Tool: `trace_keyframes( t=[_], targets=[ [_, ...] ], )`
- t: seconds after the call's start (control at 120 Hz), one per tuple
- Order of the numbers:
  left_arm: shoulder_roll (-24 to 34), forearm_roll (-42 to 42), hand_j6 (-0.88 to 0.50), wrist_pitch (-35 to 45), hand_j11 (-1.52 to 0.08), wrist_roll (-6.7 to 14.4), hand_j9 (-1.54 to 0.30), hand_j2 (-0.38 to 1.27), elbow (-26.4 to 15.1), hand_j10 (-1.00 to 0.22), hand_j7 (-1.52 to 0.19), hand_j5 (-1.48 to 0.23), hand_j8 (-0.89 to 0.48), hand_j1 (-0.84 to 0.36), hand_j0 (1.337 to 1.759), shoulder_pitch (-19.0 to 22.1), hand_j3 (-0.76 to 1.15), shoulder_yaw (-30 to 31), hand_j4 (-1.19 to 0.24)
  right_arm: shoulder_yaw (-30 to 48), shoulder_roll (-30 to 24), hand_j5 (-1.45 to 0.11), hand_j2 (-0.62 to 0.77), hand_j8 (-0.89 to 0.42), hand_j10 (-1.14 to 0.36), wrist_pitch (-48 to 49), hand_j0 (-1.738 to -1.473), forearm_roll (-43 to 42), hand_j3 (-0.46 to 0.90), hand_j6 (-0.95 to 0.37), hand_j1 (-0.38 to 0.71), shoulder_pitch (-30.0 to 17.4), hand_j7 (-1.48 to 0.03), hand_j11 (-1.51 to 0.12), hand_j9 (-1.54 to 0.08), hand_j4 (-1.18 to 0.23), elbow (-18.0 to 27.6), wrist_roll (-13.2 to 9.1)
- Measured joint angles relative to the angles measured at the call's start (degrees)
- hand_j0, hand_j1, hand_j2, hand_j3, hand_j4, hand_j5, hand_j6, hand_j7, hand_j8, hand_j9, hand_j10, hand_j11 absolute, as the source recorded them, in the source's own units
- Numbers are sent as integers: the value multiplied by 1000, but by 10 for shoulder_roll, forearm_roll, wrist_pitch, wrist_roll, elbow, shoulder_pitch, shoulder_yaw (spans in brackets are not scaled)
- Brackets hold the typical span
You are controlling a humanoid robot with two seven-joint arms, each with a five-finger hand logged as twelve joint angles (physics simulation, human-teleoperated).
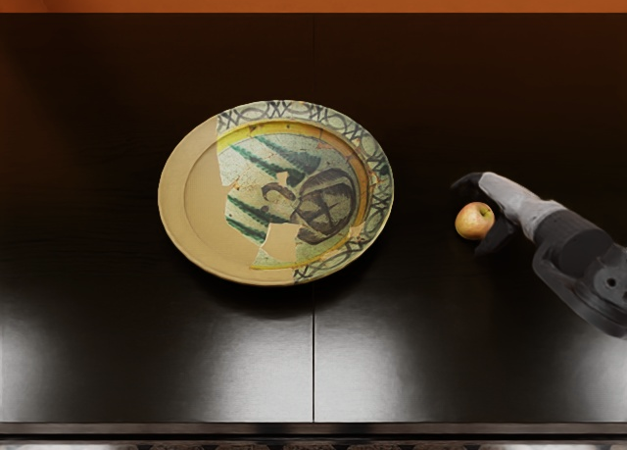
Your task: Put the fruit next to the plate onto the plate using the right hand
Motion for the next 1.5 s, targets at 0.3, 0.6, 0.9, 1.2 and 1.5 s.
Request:
trace_keyframes(
  t=[0.3, 0.6, 0.9, 1.2, 1.5],
  targets=[
    [0, 0, -234, 0, -304, 0, -304, 47, 0, -234, -304, -304, -234, 69, 1658, 0, 0, 0, -234, -1, 5, -496, -72, -386, -385, 0, -1658, -2, 0, -387, 106, 11, -495, -496, -496, -385, 1, -13],
    [0, 0, -234, 0, -304, 0, -304, 47, 0, -234, -304, -304, -234, 69, 1658, 0, 0, 0, -234, -3, 10, -556, -77, -416, -442, -1, -1658, -2, 0, -458, 177, 10, -578, -579, -572, -470, 0, -13],
    [0, 0, -234, 0, -304, 0, -304, 47, 0, -233, -304, -304, -234, 69, 1658, 0, 0, 0, -234, -10, 14, -557, -71, -331, -373, -3, -1657, -10, -1, -515, 240, 5, -664, -666, -606, -614, -2, -13],
    [0, 0, -233, 0, -304, 0, -304, 47, 0, -233, -304, -304, -233, 69, 1658, 0, 0, 0, -233, -14, 22, -699, -29, -275, -315, -2, -1643, -7, -2, -448, 305, 3, -791, -792, -725, -689, -10, -10],
    [0, 0, -233, 0, -304, 0, -304, 47, 0, -233, -304, -304, -233, 69, 1658, 0, 0, 0, -233, -16, 32, -892, -13, -330, -414, 1, -1635, 12, 0, -495, 251, 6, -947, -972, -917, -773, -27, -10]
  ],
)
